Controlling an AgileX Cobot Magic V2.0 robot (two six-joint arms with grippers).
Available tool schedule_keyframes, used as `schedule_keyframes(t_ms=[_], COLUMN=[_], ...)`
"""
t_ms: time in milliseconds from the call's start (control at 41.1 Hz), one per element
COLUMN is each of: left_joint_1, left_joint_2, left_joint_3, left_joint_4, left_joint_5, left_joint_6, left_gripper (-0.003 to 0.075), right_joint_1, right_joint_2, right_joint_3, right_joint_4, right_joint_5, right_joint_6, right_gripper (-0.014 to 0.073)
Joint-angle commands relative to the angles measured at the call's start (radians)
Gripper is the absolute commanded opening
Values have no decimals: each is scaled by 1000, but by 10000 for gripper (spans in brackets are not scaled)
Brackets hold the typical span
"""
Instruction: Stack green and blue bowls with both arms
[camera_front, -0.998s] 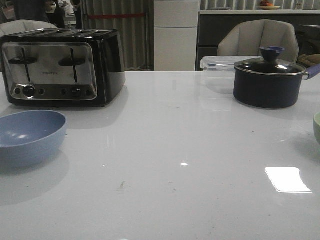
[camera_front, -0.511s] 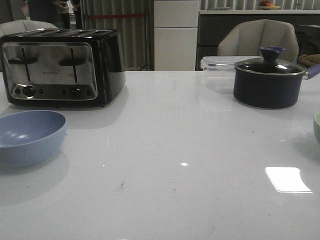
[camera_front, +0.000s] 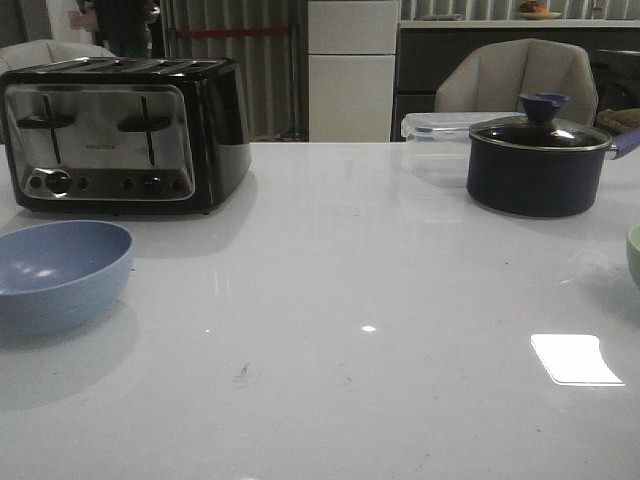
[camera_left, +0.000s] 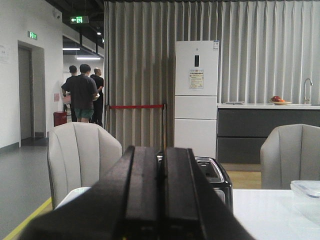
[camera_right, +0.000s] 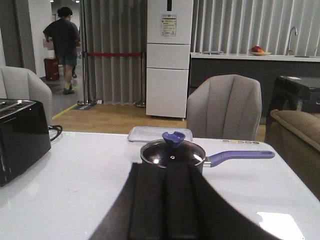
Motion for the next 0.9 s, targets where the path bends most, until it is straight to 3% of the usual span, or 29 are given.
schedule_keyframes(t_ms=[0, 170, 414, 633, 877], left_joint_1=[-2, -2, -2, -2, -2], left_joint_2=[91, 228, 366, 450, 491], left_joint_3=[-135, -262, -278, -278, -278], left_joint_4=[-8, -8, -8, -13, -13], left_joint_5=[52, 265, 478, 585, 585], left_joint_6=[-7, -7, -7, -7, -7], left_gripper=[99, 98, 98, 98, 104], right_joint_1=[-1, -1, -1, -1, -1], right_joint_2=[93, 227, 371, 467, 529], right_joint_3=[-124, -249, -255, -253, -253], right_joint_4=[3, 3, 3, 3, 3], right_joint_5=[22, 208, 360, 432, 467], right_joint_6=[-3, -3, -3, -3, -3], right_gripper=[36, 36, 36, 36, 51])
